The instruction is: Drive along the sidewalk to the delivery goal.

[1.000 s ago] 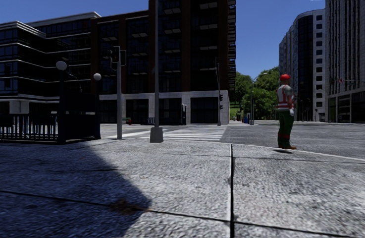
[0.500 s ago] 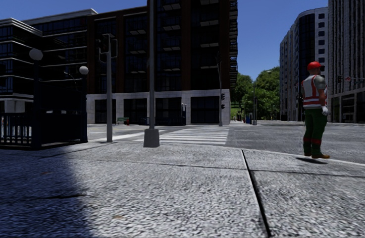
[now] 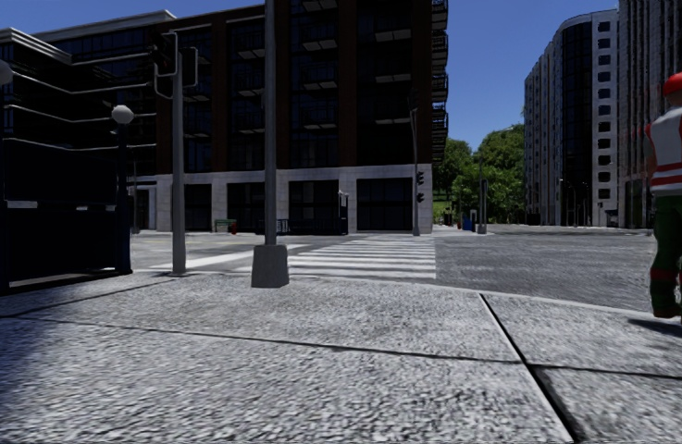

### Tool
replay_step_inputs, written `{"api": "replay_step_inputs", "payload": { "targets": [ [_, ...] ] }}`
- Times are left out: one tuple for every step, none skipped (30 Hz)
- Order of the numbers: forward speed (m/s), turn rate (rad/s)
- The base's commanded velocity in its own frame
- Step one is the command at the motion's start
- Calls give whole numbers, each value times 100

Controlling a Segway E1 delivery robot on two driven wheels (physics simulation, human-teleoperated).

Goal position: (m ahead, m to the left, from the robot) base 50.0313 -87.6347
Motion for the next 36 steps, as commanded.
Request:
{"api": "replay_step_inputs", "payload": {
  "targets": [
    [200,0],
    [200,0],
    [200,0],
    [200,0],
    [200,0],
    [200,0],
    [200,0],
    [200,0],
    [200,0],
    [200,0],
    [200,0],
    [200,0],
    [200,0],
    [200,0],
    [200,0],
    [200,0],
    [200,0],
    [200,0],
    [200,0],
    [200,0],
    [200,0],
    [200,0],
    [200,0],
    [200,0],
    [200,0],
    [200,0],
    [200,0],
    [200,0],
    [200,0],
    [200,0],
    [200,0],
    [200,-5],
    [200,-36],
    [200,-64],
    [200,-83],
    [200,-102]
  ]
}}
